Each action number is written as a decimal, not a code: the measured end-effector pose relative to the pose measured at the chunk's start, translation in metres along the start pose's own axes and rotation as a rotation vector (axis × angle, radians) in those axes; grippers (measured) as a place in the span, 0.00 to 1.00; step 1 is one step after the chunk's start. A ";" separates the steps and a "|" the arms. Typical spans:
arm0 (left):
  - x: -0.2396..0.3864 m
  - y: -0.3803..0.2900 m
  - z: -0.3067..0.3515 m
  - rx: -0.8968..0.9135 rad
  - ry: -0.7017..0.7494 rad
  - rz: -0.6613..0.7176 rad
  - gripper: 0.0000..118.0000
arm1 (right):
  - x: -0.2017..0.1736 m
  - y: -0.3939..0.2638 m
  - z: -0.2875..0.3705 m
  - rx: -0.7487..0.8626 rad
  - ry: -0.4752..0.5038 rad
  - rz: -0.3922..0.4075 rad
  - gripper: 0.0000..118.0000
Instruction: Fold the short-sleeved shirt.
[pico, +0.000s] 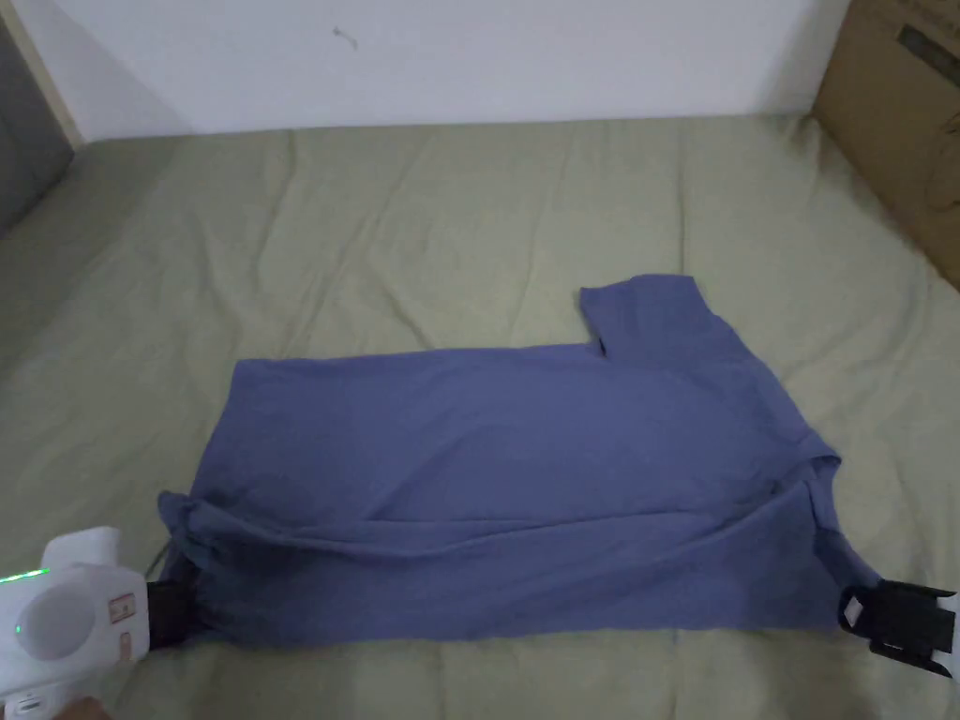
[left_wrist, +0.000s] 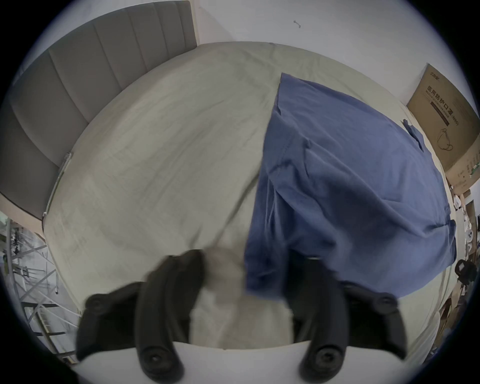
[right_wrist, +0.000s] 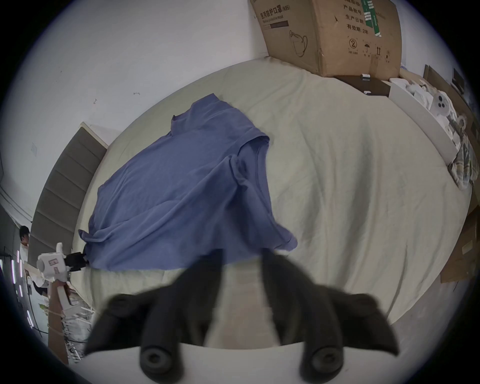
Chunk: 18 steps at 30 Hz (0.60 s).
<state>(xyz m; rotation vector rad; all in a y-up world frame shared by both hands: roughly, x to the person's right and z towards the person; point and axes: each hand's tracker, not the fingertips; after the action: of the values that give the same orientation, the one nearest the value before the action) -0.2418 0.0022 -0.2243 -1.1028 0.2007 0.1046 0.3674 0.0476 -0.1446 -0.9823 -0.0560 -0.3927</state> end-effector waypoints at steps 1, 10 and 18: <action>-0.002 0.002 0.004 0.005 0.010 0.001 0.24 | 0.000 0.003 -0.003 -0.003 -0.011 0.015 0.60; -0.002 0.005 0.014 -0.002 -0.049 -0.002 0.05 | 0.002 0.025 -0.084 -0.183 -0.029 0.075 0.65; -0.008 0.010 0.035 0.006 -0.084 0.032 0.05 | -0.020 0.024 -0.049 -0.148 -0.065 0.159 0.11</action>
<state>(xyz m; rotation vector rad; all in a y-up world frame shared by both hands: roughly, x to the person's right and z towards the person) -0.2481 0.0381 -0.2163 -1.0867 0.1433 0.1788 0.3503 0.0252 -0.1956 -1.1379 -0.0073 -0.2213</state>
